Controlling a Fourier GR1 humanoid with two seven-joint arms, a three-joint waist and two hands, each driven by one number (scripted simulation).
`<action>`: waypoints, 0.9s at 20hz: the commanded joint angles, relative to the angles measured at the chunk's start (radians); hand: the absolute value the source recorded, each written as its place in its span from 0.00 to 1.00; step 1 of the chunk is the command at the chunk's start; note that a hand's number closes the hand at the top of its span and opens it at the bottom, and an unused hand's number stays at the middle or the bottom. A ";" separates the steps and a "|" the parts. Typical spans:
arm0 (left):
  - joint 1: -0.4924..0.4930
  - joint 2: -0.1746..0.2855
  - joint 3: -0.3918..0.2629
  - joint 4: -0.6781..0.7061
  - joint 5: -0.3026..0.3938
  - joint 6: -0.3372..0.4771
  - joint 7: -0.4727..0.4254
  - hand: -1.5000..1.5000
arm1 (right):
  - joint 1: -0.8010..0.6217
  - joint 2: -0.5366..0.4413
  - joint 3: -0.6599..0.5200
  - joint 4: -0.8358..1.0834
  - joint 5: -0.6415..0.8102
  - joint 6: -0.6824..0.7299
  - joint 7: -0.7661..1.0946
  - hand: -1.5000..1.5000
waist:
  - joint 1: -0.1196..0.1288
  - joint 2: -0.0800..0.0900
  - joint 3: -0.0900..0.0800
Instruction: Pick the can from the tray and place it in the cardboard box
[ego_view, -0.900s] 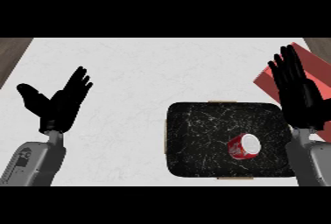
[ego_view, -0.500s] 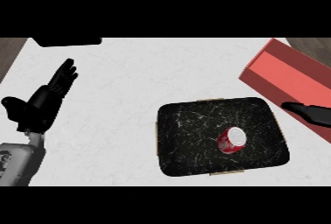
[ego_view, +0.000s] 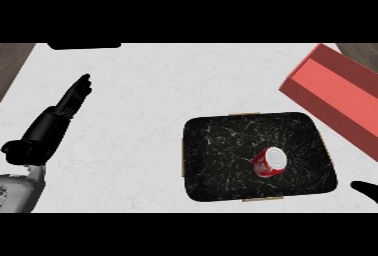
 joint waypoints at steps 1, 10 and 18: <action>-0.006 -0.008 -0.001 0.039 -0.020 -0.025 -0.058 0.50 | 0.102 -0.069 0.013 -0.141 0.119 0.068 0.063 0.00 | 0.020 0.011 0.000; -0.058 -0.055 -0.034 0.039 -0.060 -0.012 -0.042 0.50 | 0.013 -0.249 0.197 -0.279 0.131 0.393 0.507 0.00 | 0.069 0.022 -0.002; -0.051 -0.071 -0.053 0.062 -0.090 -0.037 -0.064 0.50 | -0.310 -0.200 0.477 -0.233 0.093 0.580 0.916 0.00 | 0.089 0.022 -0.002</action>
